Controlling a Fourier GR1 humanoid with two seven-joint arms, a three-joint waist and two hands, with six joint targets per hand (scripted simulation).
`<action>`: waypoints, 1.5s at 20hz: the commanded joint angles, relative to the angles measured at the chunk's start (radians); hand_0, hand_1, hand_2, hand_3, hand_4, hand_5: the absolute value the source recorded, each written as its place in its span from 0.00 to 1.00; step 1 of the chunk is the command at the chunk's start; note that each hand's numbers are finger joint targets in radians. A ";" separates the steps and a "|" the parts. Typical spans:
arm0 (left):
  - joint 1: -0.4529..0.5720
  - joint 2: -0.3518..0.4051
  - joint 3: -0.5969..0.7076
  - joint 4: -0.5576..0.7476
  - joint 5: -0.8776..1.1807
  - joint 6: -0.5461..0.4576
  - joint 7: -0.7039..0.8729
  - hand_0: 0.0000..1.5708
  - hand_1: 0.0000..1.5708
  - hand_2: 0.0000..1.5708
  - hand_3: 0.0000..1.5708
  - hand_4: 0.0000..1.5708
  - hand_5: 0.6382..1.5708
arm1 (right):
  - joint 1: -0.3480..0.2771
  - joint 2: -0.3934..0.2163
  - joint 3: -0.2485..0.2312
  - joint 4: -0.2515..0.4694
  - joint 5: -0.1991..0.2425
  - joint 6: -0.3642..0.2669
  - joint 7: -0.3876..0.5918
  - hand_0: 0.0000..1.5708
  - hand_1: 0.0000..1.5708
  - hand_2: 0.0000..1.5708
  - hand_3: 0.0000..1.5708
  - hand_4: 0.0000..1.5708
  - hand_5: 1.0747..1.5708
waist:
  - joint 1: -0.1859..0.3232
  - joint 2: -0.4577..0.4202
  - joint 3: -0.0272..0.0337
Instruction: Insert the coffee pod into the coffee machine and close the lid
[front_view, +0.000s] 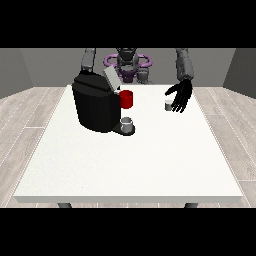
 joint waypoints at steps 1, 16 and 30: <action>-0.040 0.027 0.019 0.100 -0.065 0.083 -0.094 0.60 0.60 0.62 0.42 0.00 1.00 | -0.025 -0.007 0.000 0.007 0.010 0.001 0.007 0.00 0.00 0.00 0.00 0.00 1.00 | -0.003 0.020 -0.0005; -0.095 0.061 -0.105 0.247 -0.314 0.108 -0.080 0.48 0.48 0.59 0.49 0.22 1.00 | -0.020 -0.002 -0.006 0.060 -0.029 0.048 -0.021 0.00 0.00 0.00 0.00 0.00 1.00 | -0.040 -0.008 -0.0003; -0.230 -0.081 -0.062 0.244 -0.285 0.032 -0.108 0.90 0.90 0.89 0.85 0.31 1.00 | 0.003 0.000 -0.029 0.216 0.045 -0.043 -0.064 0.00 0.00 0.00 0.00 0.00 1.00 | 0.020 -0.084 0.0005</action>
